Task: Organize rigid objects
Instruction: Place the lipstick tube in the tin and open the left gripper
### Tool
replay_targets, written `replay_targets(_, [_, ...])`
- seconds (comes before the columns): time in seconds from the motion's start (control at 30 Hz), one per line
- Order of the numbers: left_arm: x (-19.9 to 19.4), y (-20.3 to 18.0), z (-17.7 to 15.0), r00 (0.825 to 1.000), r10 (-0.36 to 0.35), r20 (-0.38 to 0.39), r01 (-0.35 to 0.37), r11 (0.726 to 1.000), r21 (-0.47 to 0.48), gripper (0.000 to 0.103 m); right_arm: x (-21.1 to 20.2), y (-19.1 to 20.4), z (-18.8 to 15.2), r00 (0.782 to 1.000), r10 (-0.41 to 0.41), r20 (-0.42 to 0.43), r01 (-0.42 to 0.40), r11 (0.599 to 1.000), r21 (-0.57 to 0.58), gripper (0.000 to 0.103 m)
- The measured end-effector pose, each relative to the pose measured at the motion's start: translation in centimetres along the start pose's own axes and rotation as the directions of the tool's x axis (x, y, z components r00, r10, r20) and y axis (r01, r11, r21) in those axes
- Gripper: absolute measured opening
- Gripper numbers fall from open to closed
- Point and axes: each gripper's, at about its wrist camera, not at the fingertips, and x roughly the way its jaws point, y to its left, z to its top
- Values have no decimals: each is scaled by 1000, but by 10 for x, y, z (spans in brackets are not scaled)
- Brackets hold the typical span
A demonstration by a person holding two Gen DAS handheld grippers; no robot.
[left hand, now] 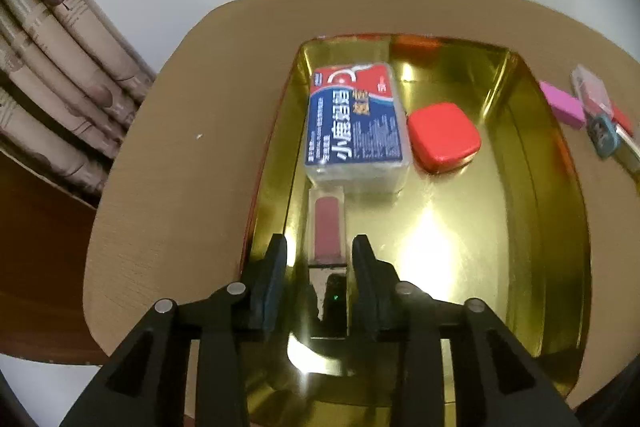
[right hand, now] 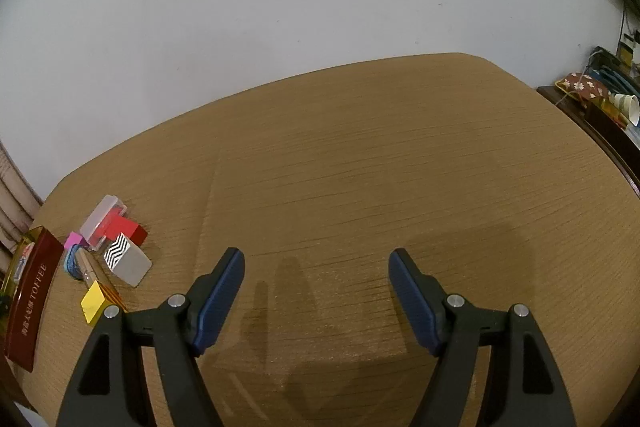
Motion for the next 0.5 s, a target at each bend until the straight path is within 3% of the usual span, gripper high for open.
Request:
replay_targets(0.1, [-21, 0, -5, 998, 0, 58, 1, 1000, -25, 37, 0, 0, -2, 1000, 2, 3, -2, 1000, 4, 77])
replay_targets(0.2, [-59, -9, -16, 985, 13, 172, -7, 999, -39, 51, -3, 2, -3, 1000, 23, 14, -23, 1000, -9, 77])
replay_targets(0.3, [-97, -22, -37, 966, -7, 257, 33, 995, -97, 65, -2, 14, -4, 995, 102, -12, -103, 990, -93, 77])
replay_targets(0.4, [-122, -39, -69, 957, -48, 286, 98, 982, -161, 68, -6, 42, -11, 976, 200, -83, -214, 948, -237, 77])
replay_targets(0.5, [-134, -54, -105, 947, -118, 299, 188, 957, -220, 79, -20, 72, -22, 932, 324, -161, -359, 880, -311, 77])
